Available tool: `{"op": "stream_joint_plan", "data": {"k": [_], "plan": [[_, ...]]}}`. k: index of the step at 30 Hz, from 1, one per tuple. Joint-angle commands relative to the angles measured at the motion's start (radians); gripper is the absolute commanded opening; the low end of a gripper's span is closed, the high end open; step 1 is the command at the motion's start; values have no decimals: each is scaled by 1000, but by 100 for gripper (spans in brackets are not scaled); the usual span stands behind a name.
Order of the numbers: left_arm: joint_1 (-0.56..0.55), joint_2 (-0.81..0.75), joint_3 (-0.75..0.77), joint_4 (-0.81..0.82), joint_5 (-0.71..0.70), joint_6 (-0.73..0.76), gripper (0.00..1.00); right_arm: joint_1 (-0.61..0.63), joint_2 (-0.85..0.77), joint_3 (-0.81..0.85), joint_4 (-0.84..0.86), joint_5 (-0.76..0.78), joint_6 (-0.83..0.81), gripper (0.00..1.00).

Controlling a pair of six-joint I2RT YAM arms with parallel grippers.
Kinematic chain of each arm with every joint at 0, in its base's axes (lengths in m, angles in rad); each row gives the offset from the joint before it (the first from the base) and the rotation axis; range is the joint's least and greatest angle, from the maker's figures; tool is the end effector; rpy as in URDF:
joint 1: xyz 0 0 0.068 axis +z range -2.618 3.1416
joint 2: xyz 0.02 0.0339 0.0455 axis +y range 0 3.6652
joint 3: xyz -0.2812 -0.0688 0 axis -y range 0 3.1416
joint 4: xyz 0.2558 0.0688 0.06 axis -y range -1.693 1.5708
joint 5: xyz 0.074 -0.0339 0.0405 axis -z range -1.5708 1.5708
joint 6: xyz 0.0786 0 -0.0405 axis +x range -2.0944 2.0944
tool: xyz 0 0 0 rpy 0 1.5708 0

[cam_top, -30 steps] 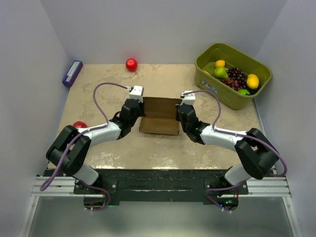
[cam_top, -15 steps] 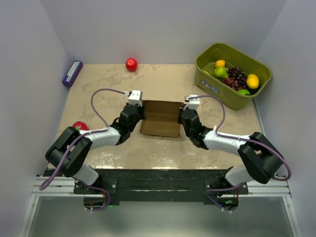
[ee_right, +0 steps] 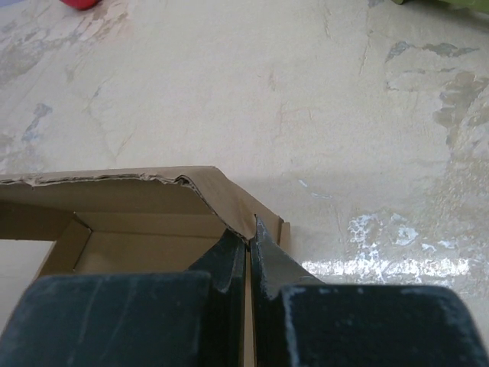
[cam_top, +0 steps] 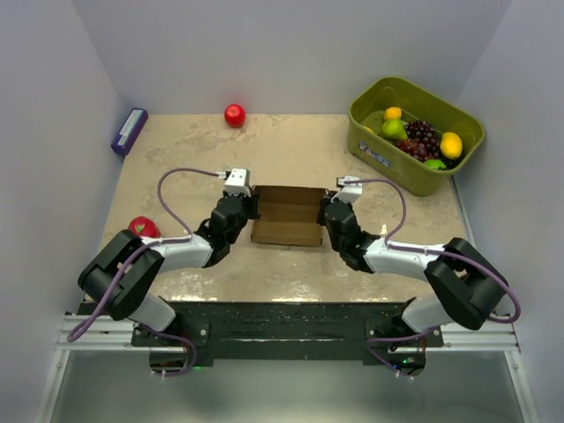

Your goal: Fold the paper box

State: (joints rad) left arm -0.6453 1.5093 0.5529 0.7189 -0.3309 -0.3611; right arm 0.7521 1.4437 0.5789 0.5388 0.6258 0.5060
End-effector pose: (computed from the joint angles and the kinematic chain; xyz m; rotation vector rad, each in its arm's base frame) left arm 0.2897 -0.1861 0.1848 0.0208 1.8148 -0.4195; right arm 0.2698 0.1894 0.1926 0.1933 1.8329 0.2883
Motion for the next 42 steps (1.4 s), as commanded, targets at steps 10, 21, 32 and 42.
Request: {"op": "stream_joint_plan", "data": {"k": [10, 21, 32, 42], "plan": [[-57, 15, -82, -68, 75, -133, 0, 64, 7, -102, -82, 9, 175, 0], [-108, 11, -186, -55, -16, -93, 0, 99, -6, -140, -137, 26, 252, 24], [-180, -23, -220, -85, -166, 22, 0, 104, -278, -208, -304, 2, 247, 69], [-238, 35, -206, -85, -241, 40, 0, 104, -560, -235, -479, -153, 178, 78]]}}
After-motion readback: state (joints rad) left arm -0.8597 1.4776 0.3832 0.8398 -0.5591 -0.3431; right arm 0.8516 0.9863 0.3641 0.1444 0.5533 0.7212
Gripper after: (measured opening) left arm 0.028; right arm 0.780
